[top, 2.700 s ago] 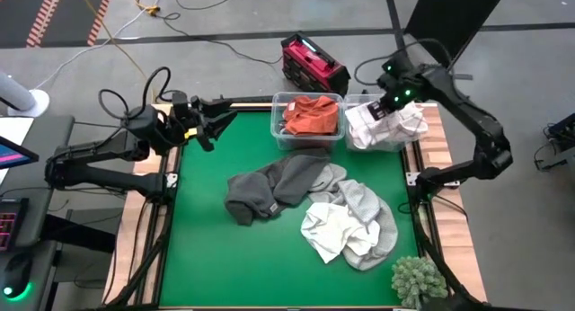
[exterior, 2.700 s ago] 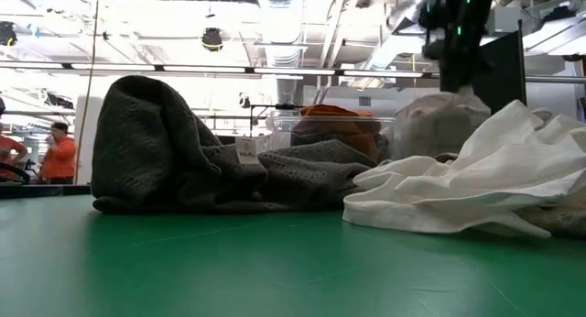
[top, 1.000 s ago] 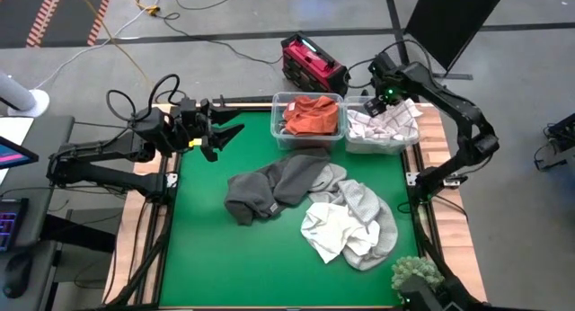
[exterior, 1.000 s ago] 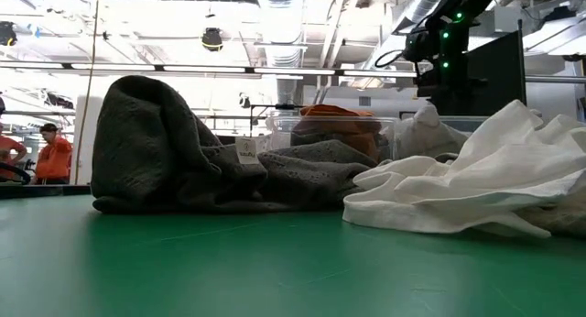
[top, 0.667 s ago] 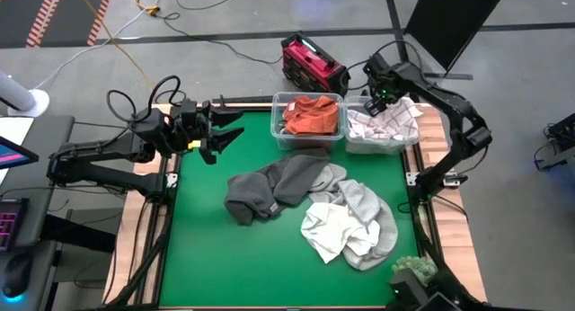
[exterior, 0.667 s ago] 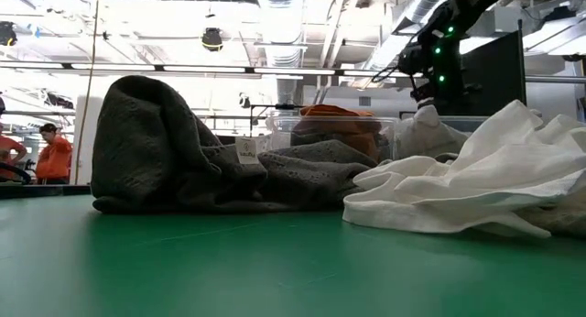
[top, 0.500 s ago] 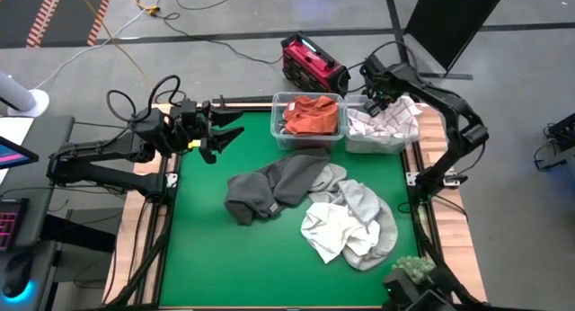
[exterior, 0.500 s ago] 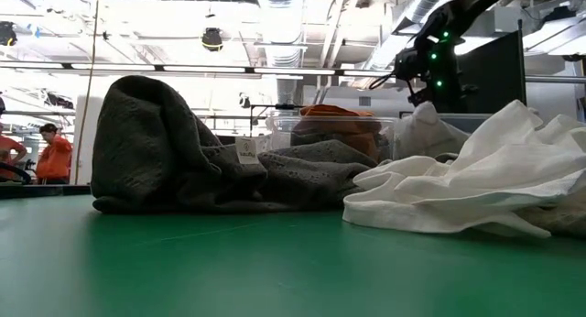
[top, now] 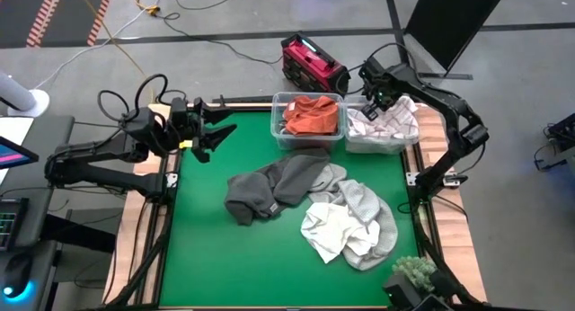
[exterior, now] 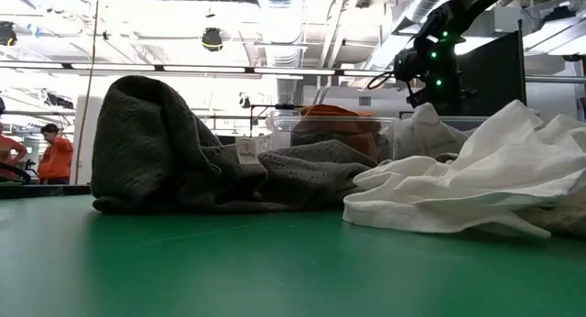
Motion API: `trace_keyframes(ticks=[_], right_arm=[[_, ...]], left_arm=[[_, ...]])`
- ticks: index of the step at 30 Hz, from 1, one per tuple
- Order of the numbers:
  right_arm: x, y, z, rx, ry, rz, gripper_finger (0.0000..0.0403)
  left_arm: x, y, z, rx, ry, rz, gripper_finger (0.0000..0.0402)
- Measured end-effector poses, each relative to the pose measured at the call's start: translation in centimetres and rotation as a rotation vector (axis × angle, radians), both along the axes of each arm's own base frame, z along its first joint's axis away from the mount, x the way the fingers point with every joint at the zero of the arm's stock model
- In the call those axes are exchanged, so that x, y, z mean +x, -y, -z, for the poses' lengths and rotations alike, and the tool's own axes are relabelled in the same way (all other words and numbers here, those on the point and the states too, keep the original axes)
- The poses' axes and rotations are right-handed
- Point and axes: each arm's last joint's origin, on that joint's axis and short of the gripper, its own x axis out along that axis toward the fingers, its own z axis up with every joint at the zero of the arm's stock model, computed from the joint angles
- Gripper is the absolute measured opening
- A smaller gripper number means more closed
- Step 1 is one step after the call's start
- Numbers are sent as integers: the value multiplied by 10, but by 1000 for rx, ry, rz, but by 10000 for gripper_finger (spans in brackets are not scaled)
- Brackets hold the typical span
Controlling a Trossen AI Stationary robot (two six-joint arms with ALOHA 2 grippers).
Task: Sort towels by color in basket
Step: Put the white-brown towel into the right transparent bin
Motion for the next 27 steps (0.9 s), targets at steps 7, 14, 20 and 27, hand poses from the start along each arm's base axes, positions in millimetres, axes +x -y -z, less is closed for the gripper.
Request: trace_keyframes(ticks=[7, 14, 20, 27], right_arm=[[6, -24, -14, 202, 324, -1, 17], [17, -28, -16, 275, 488, -21, 18], [10, -26, 2, 313, 503, 48, 18], [3, -32, 67, 307, 530, 176, 23]], left_arm=[[-5, 0, -1, 0, 4, -8, 265], [-5, 0, -1, -2, -3, -9, 265], [-4, 0, 1, -8, -21, -9, 265], [-4, 0, 2, -8, -29, -9, 265]])
